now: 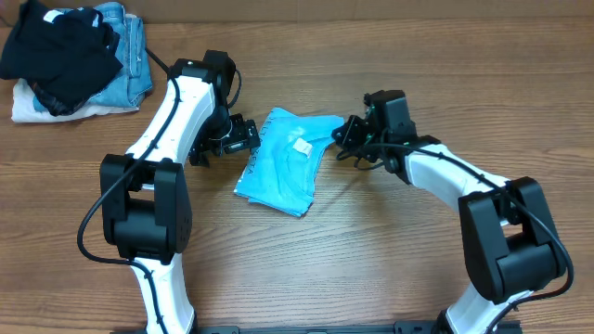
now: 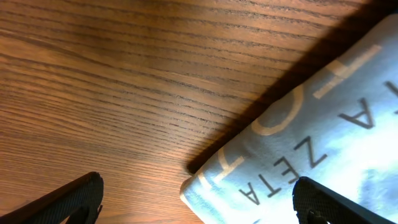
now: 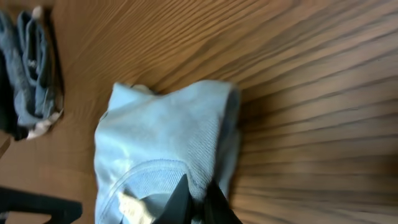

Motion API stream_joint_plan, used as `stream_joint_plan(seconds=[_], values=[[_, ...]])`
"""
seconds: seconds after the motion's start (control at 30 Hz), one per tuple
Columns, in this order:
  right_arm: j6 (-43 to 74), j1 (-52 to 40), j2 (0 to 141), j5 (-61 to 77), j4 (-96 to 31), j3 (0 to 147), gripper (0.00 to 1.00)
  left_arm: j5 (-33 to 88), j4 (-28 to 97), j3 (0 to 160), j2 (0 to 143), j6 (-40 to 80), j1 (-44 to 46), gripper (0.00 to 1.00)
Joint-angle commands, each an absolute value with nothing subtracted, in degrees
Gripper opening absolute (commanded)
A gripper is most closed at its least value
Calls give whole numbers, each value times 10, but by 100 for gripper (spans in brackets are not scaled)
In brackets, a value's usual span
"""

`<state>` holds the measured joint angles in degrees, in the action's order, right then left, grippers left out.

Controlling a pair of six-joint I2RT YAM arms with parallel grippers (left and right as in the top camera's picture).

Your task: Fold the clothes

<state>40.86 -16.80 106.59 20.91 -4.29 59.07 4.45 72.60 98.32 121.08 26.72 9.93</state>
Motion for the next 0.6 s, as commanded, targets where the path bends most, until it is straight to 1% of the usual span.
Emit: stream_joint_plan(seconds=[0.0,0.07,0.1,0.13,0.17,0.2,0.27,0.37,0.47,0.53,0.57], values=[[405,-156,1070,182,-51,598,4,49,724,979,1210,274,102,100],[401,-153,1070,173,-62,601,4,49,723,979,1210,274,102,100],[401,-153,1070,168,-69,603,6,49,722,979,1210,274,102,100],[400,-153,1070,165,-75,606,10,49,722,979,1210,274,102,100],[393,-153,1070,165,-81,610,28,49,722,979,1210,274,102,100],[388,-153,1070,164,-86,613,40,49,721,979,1210,274,102,100],[388,-153,1070,138,-111,621,41,49,722,979,1210,274,102,100],[393,-152,1070,87,-171,640,39,49,722,979,1210,268,102,100],[393,-150,1064,91,-278,701,29,49,722,979,1210,268,102,100],[392,-151,1055,90,-345,748,25,49,721,979,1210,268,102,100],[392,-155,1050,91,-376,771,25,49,721,979,1210,268,102,100]])
